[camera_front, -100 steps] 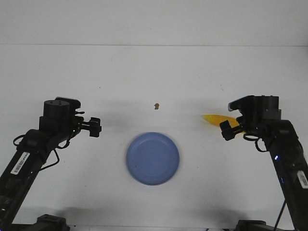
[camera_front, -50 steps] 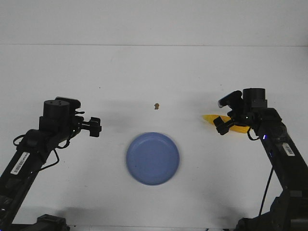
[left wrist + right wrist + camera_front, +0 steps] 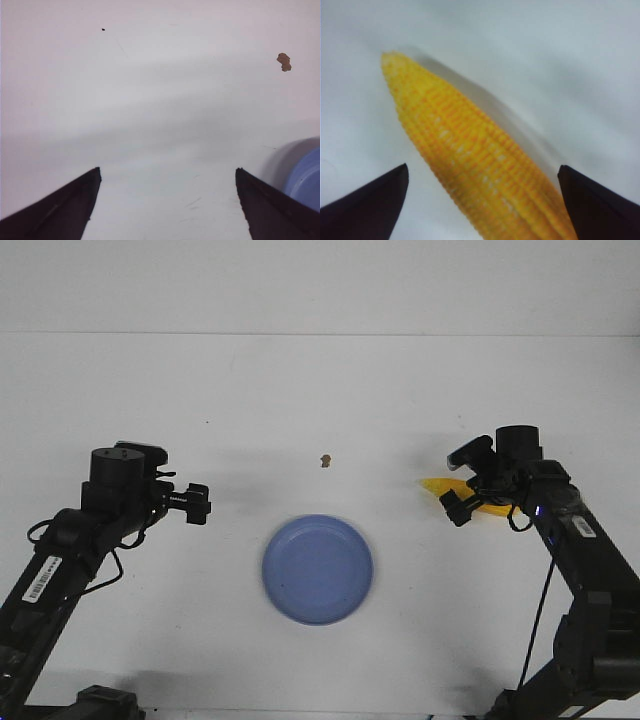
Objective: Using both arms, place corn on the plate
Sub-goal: 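Grasp the yellow corn cob with the right gripper and lift it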
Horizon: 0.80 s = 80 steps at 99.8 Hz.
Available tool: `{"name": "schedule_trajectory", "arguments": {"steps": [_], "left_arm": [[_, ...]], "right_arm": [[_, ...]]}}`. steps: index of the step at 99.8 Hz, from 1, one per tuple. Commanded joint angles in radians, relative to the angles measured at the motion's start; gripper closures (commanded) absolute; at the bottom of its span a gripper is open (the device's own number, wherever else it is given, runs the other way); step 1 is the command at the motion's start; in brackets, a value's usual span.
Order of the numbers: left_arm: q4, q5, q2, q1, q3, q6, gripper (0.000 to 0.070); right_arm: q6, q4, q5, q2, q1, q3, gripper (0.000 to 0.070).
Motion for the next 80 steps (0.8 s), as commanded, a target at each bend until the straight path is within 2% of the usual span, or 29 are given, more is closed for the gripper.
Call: {"name": "schedule_trajectory", "arguments": {"steps": [1, 8, 29, 36, 60, 74, 80], "left_arm": [[0.005, 0.001, 0.008, -0.001, 0.018, 0.005, 0.015], [0.005, 0.001, 0.008, -0.001, 0.018, 0.005, 0.015], [0.005, 0.001, 0.008, -0.001, 0.018, 0.005, 0.015], [0.005, 0.001, 0.008, -0.001, 0.018, 0.005, 0.015], [0.005, 0.001, 0.008, -0.001, 0.018, 0.005, 0.015], [0.004, 0.001, 0.008, -0.001, 0.018, 0.005, 0.0151], [0.004, 0.001, 0.008, -0.001, 0.018, 0.005, 0.0151]], "right_arm": [[0.003, 0.001, -0.003, 0.03, 0.0, 0.021, 0.0089], [0.003, -0.005, -0.002, 0.031, 0.0, 0.021, 0.0146], [0.007, -0.032, -0.002, 0.031, 0.0, 0.021, 0.0492], [0.019, -0.034, -0.003, 0.03, 0.0, 0.021, 0.0557], [0.097, -0.09, -0.055, -0.01, 0.042, 0.055, 0.0565], [0.167, -0.168, -0.065, -0.074, 0.133, 0.1, 0.0565], [0.195, -0.195, -0.095, -0.102, 0.187, 0.114, 0.0565]]}}
